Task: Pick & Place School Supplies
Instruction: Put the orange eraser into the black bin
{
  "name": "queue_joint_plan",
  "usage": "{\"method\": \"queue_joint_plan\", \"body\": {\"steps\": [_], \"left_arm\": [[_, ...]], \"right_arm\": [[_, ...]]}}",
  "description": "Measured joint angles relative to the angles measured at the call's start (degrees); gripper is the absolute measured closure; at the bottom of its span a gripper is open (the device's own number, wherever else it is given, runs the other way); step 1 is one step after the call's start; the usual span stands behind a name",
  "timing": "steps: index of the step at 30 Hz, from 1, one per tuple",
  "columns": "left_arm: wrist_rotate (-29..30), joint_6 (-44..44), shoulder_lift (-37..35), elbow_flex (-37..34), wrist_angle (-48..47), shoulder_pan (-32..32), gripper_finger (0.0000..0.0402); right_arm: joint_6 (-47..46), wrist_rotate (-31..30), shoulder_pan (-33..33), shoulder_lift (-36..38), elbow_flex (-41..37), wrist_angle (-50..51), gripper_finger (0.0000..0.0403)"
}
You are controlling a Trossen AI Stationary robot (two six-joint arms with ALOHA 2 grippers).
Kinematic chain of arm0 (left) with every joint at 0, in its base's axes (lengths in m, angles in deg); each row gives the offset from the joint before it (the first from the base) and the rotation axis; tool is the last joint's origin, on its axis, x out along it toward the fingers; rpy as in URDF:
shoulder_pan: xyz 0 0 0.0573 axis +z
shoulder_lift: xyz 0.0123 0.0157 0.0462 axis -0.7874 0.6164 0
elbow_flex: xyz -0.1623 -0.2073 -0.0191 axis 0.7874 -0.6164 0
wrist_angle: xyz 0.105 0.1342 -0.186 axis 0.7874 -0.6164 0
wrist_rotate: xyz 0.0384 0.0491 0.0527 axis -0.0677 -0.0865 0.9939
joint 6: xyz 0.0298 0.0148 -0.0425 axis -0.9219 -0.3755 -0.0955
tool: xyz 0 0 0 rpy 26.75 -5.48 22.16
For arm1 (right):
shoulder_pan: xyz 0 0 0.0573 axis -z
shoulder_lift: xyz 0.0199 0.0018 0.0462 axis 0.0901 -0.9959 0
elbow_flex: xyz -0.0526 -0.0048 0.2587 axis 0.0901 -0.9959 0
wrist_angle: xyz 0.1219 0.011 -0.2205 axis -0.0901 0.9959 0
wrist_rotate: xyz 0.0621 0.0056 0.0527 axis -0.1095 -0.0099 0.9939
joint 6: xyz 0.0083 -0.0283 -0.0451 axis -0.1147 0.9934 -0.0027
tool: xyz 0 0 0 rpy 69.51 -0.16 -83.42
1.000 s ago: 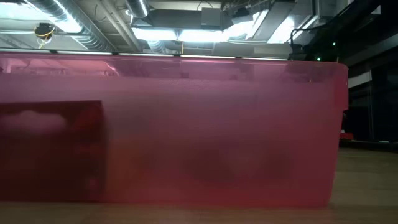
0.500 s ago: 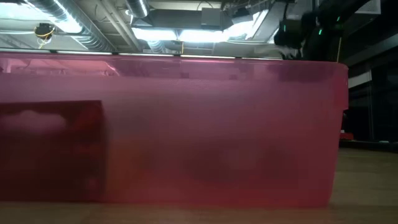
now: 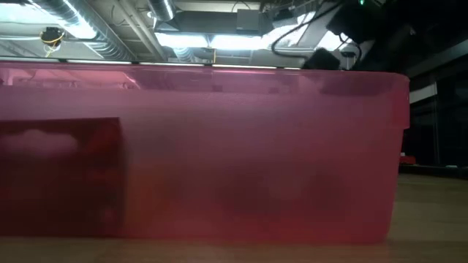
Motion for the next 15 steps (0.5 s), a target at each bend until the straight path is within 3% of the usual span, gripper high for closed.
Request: {"method": "queue_joint_plan", "body": {"steps": [15], "left_arm": [[-1.44,-0.75,0.00,0.00,-0.22,0.00,0.0309]], "right_arm": [[-5.91,-1.98,-3.23,-7.77,-0.65,-6.84,0.0230]]}}
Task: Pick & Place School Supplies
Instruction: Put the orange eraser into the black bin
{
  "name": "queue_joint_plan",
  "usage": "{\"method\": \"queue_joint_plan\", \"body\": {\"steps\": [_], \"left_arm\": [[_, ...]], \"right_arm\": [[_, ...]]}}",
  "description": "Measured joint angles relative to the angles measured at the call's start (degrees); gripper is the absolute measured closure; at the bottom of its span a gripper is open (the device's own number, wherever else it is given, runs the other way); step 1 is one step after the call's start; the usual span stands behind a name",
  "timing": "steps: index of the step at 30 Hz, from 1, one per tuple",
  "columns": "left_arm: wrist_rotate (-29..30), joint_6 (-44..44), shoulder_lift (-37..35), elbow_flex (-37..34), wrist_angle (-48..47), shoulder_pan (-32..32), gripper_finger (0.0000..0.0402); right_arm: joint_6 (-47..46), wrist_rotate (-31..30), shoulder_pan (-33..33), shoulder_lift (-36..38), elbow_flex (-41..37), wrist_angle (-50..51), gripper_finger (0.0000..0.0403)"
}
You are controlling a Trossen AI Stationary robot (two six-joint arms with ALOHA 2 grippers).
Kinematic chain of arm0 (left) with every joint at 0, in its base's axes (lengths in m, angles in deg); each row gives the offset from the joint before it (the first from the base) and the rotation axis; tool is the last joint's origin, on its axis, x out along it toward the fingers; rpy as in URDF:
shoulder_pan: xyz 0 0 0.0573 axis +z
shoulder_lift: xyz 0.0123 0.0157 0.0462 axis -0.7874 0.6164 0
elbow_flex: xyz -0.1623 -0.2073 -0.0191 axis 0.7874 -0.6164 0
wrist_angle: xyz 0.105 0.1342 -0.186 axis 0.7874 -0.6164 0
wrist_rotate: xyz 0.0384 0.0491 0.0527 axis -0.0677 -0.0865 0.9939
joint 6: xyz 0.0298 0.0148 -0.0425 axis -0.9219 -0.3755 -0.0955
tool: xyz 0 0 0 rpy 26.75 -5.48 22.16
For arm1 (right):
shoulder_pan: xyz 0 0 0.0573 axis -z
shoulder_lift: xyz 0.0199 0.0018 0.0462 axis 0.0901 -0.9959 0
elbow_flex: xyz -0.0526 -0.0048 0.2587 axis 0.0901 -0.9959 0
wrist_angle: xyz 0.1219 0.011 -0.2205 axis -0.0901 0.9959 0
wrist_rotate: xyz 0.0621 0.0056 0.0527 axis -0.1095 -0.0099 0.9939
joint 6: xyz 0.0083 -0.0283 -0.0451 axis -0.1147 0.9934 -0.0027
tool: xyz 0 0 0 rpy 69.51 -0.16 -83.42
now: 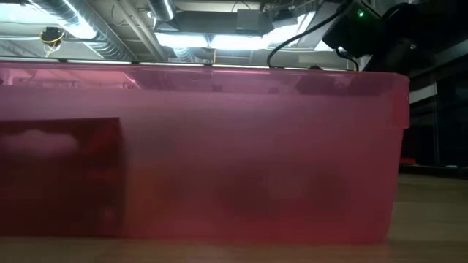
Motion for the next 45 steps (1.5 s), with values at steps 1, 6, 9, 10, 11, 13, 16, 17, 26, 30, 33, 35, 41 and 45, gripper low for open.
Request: {"method": "queue_joint_plan", "body": {"steps": [1,6,9,10,11,13,16,17,26,30,33,35,41,45], "left_arm": [[-0.04,-0.26,0.00,0.00,0.00,0.00,0.0309],[-0.09,-0.84,0.00,0.00,0.00,0.00,0.0309],[-0.09,-0.84,0.00,0.00,0.00,0.00,0.0309],[-0.10,-0.84,0.00,0.00,0.00,0.00,0.0309],[-0.09,-0.84,0.00,0.00,0.00,0.00,0.0309],[-0.09,-0.84,0.00,0.00,0.00,0.00,0.0309],[-0.09,-0.86,0.00,0.00,0.00,0.00,0.0309],[-0.09,-0.86,0.00,0.00,0.00,0.00,0.0309],[-0.10,-0.86,0.00,0.02,-0.02,0.00,0.0309],[-0.09,-0.88,0.00,0.02,-0.02,0.00,0.0309],[-0.11,-1.28,0.00,0.02,-0.02,0.01,0.0309],[-0.11,-1.30,0.00,0.02,-0.02,0.02,0.0309],[-0.11,-1.76,-0.02,0.02,-0.02,0.02,0.0309],[-0.11,-1.76,-0.02,0.02,-0.02,0.02,0.0309]], "right_arm": [[0.01,-0.12,0.00,-0.04,0.00,-0.04,0.0230],[0.02,-0.40,0.00,-0.22,0.04,-0.04,0.0230],[0.02,-0.76,0.00,-0.22,0.04,0.00,0.0230],[0.02,-0.76,0.00,-0.22,0.04,0.13,0.0230],[0.04,-0.76,0.00,-0.22,0.04,0.36,0.0230],[0.27,-0.76,0.00,-0.22,0.04,1.00,0.0230],[0.51,-0.63,0.00,-0.22,0.04,2.83,0.0230],[0.68,-0.33,0.00,-0.22,0.04,3.18,0.0230],[0.45,-0.60,0.00,-0.22,0.04,-0.38,0.0230],[0.44,-1.44,0.00,-0.22,0.04,-0.86,0.0230],[0.42,-1.59,0.00,-0.49,0.06,-0.67,0.0230],[0.42,-1.57,0.00,-1.22,0.09,-0.35,0.0230],[0.71,-0.63,0.02,-3.06,0.31,-0.86,0.0230],[1.13,0.10,-0.04,-3.17,0.37,0.53,0.0230]]}}
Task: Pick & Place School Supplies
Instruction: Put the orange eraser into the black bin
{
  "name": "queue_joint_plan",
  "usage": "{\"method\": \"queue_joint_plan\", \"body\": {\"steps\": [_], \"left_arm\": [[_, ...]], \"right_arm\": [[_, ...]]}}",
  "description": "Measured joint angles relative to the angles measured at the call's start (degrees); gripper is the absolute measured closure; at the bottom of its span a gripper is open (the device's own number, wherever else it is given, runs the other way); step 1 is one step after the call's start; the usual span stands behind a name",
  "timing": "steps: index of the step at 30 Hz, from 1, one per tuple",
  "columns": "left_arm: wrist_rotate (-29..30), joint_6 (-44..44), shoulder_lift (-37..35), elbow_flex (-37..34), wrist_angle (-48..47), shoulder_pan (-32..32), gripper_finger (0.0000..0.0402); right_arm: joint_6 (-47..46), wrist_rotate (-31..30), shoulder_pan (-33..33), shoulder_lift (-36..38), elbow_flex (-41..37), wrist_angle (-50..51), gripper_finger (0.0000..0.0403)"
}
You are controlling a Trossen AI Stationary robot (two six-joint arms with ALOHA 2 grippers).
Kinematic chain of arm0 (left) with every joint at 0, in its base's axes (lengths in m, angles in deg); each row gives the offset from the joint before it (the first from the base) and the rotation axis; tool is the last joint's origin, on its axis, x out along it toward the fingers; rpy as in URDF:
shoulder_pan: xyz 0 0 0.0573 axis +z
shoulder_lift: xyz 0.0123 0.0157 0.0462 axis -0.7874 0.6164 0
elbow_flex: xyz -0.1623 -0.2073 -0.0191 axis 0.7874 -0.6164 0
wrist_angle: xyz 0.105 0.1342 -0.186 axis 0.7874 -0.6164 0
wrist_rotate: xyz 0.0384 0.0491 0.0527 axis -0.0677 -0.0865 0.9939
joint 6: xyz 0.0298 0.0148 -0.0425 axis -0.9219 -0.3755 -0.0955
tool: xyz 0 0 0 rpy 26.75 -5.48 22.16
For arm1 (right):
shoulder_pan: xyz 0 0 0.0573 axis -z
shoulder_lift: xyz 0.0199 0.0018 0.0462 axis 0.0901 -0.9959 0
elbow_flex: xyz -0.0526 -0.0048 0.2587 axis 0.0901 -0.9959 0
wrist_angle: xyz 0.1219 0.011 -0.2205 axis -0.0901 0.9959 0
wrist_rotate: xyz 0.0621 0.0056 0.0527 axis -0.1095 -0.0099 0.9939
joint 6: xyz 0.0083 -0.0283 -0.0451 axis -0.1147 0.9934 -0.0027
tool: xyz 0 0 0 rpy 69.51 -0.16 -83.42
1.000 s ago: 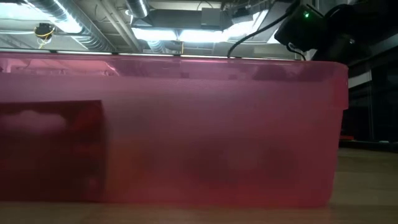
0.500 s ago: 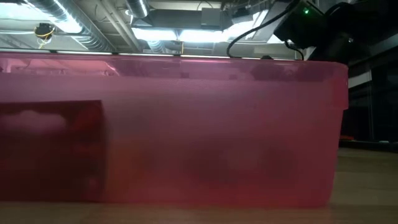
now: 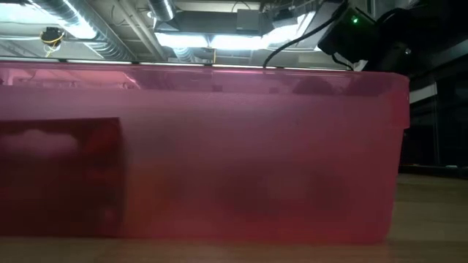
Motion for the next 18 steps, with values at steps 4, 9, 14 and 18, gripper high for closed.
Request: {"method": "queue_joint_plan", "body": {"steps": [4,9,14,18], "left_arm": [[0.00,0.00,0.00,0.00,0.00,0.00,0.0309],[0.00,0.00,0.00,0.00,0.01,0.00,0.0309],[0.00,-0.04,0.00,0.00,0.00,0.00,0.0309],[-0.13,-0.04,0.00,0.00,0.00,0.01,0.0309]], "right_arm": [[0.18,0.34,-1.15,0.00,0.00,1.31,0.0230],[-1.13,2.28,-2.49,-0.26,-0.15,2.90,0.0229],[-1.53,1.61,-2.91,-0.28,-0.15,3.13,0.0230],[-1.59,0.42,-2.75,-0.28,-0.15,3.55,0.0242]]}}
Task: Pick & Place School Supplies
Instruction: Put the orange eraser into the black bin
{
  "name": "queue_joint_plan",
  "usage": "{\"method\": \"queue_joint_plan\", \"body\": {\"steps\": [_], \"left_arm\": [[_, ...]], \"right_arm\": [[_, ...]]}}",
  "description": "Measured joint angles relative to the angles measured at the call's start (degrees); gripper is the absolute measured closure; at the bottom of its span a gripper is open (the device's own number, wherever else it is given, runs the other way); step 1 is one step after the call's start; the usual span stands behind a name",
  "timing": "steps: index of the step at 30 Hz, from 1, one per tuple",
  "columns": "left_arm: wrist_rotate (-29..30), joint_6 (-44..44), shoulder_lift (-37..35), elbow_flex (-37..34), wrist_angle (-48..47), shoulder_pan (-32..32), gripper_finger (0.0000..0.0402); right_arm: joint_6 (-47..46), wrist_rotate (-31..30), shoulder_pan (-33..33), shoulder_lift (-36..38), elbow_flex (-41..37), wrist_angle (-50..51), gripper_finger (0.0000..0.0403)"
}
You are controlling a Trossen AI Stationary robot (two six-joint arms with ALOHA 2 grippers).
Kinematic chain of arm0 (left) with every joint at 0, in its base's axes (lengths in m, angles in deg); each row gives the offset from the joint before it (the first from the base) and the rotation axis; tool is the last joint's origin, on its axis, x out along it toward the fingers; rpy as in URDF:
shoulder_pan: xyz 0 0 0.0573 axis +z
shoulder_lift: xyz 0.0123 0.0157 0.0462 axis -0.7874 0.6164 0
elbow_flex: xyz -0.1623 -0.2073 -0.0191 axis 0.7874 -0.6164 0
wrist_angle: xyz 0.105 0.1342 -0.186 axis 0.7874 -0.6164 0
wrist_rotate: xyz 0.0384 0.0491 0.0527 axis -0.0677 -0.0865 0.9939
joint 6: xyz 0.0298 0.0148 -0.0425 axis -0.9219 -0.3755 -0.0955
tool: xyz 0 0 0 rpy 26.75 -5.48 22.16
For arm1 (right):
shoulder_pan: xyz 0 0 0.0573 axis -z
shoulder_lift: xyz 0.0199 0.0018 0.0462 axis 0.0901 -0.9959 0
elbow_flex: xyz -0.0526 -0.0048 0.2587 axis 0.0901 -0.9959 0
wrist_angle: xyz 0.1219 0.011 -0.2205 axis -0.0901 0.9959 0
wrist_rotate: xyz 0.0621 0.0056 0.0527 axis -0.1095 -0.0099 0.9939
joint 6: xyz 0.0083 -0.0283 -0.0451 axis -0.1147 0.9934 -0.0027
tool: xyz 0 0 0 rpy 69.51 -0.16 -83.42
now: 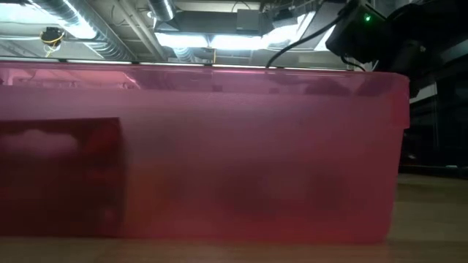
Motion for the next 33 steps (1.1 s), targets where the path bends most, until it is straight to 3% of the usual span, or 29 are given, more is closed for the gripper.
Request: {"method": "queue_joint_plan", "body": {"steps": [9,21,33], "left_arm": [[-0.98,0.17,0.00,0.00,0.02,-0.01,0.0309],[-1.64,0.52,0.00,0.02,0.02,-0.01,0.0309],[-1.83,0.55,0.00,0.02,0.07,-0.01,0.0309]], "right_arm": [[1.70,-0.64,2.71,0.00,-0.09,0.86,0.0283],[3.45,-5.78,3.16,3.69,0.13,0.36,0.0273],[5.75,-2.32,3.40,1.68,0.17,2.05,0.0270]]}}
